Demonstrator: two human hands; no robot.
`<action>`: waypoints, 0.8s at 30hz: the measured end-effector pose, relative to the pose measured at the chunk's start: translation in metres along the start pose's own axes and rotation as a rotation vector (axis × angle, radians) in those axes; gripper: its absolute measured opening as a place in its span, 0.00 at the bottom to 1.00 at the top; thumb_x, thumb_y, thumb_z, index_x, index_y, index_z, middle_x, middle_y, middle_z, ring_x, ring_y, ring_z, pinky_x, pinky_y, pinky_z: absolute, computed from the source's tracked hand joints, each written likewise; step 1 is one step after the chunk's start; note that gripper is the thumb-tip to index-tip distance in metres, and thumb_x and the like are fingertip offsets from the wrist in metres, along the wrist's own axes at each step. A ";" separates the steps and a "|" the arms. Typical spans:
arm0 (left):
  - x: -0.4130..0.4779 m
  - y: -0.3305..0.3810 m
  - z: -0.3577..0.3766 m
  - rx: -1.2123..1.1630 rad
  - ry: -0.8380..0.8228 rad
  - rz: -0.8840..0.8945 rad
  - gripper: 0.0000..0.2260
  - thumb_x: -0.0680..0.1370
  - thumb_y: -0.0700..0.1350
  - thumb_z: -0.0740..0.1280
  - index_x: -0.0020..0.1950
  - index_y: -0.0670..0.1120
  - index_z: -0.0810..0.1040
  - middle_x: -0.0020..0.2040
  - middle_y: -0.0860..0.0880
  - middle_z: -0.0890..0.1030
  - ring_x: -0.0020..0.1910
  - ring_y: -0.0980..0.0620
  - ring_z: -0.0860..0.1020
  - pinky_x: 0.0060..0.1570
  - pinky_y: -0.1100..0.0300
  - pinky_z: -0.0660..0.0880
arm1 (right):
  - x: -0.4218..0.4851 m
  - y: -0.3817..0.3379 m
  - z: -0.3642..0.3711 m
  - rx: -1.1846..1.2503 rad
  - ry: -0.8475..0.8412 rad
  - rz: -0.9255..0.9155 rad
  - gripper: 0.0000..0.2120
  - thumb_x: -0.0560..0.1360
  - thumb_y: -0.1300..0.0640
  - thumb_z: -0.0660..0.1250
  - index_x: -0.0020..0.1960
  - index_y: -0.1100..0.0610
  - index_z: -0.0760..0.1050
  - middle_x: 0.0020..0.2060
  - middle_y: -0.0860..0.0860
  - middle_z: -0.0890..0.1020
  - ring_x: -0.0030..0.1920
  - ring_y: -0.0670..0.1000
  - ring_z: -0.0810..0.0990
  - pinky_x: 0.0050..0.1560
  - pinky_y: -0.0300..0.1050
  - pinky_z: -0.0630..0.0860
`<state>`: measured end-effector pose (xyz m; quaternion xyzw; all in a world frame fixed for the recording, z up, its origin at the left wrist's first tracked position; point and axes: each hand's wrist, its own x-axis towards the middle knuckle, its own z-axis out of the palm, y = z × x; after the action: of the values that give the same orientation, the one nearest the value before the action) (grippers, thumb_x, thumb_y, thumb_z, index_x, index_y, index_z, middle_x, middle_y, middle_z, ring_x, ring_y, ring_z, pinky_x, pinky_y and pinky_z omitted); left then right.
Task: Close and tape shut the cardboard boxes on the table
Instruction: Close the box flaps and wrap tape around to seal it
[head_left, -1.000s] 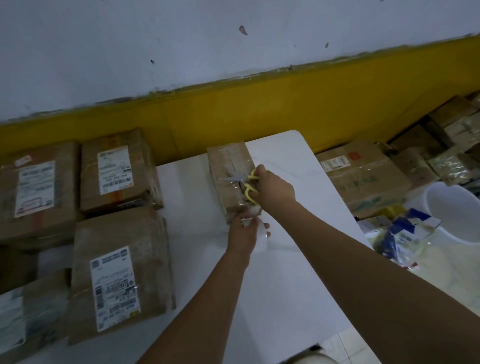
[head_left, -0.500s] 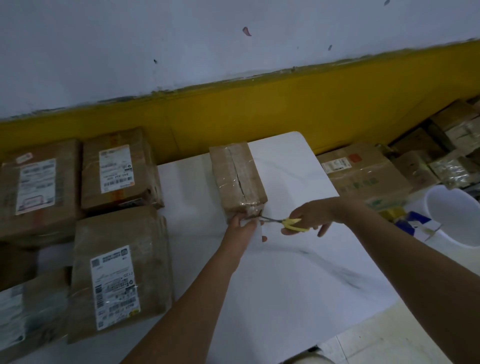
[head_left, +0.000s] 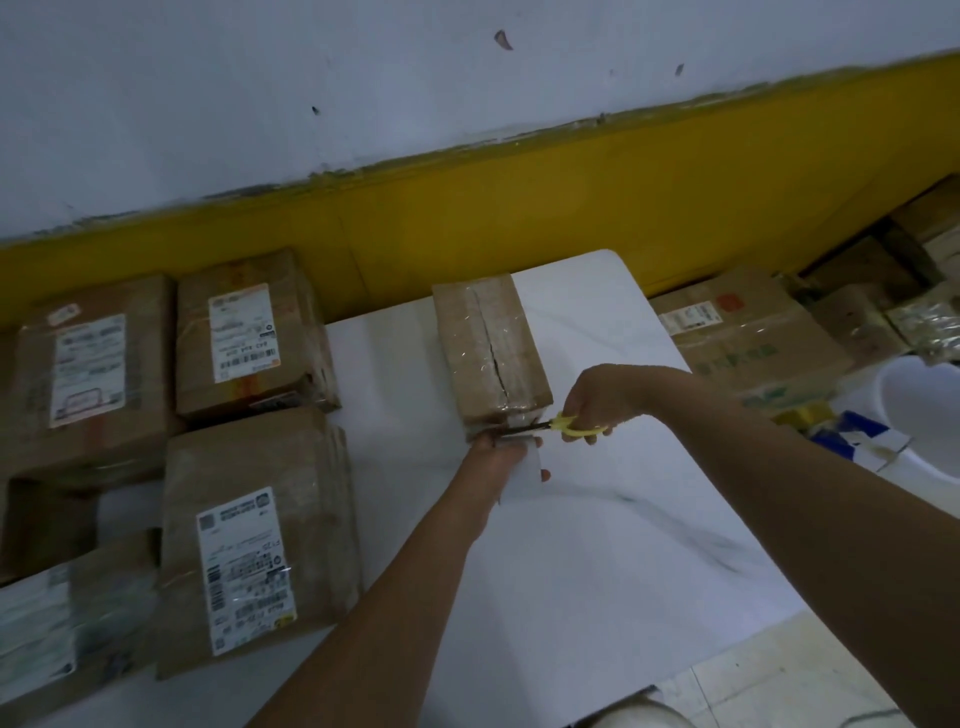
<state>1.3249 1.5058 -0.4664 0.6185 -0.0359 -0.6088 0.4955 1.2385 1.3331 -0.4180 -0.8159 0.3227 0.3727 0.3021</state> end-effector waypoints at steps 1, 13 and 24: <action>-0.002 0.001 -0.001 0.013 -0.008 -0.011 0.09 0.81 0.37 0.62 0.61 0.45 0.74 0.58 0.43 0.81 0.41 0.44 0.83 0.42 0.53 0.81 | -0.002 0.002 0.001 -0.040 0.032 -0.016 0.09 0.75 0.47 0.69 0.48 0.51 0.85 0.38 0.47 0.85 0.38 0.46 0.81 0.41 0.38 0.76; -0.033 -0.015 -0.018 0.007 0.188 -0.063 0.01 0.79 0.37 0.66 0.48 0.41 0.76 0.41 0.40 0.85 0.32 0.43 0.84 0.32 0.54 0.80 | -0.039 0.027 0.060 -0.339 0.006 0.102 0.16 0.75 0.47 0.67 0.51 0.58 0.83 0.47 0.52 0.85 0.51 0.53 0.82 0.47 0.43 0.76; -0.103 -0.070 -0.052 -0.005 0.270 0.060 0.01 0.74 0.45 0.74 0.44 0.48 0.84 0.48 0.47 0.83 0.45 0.49 0.78 0.41 0.59 0.75 | -0.041 -0.018 0.186 0.110 0.409 0.223 0.08 0.73 0.66 0.67 0.52 0.62 0.79 0.47 0.56 0.84 0.47 0.55 0.84 0.49 0.46 0.80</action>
<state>1.3005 1.6381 -0.4505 0.6924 0.0141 -0.5049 0.5152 1.1546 1.4928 -0.4807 -0.8160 0.4852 0.2126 0.2312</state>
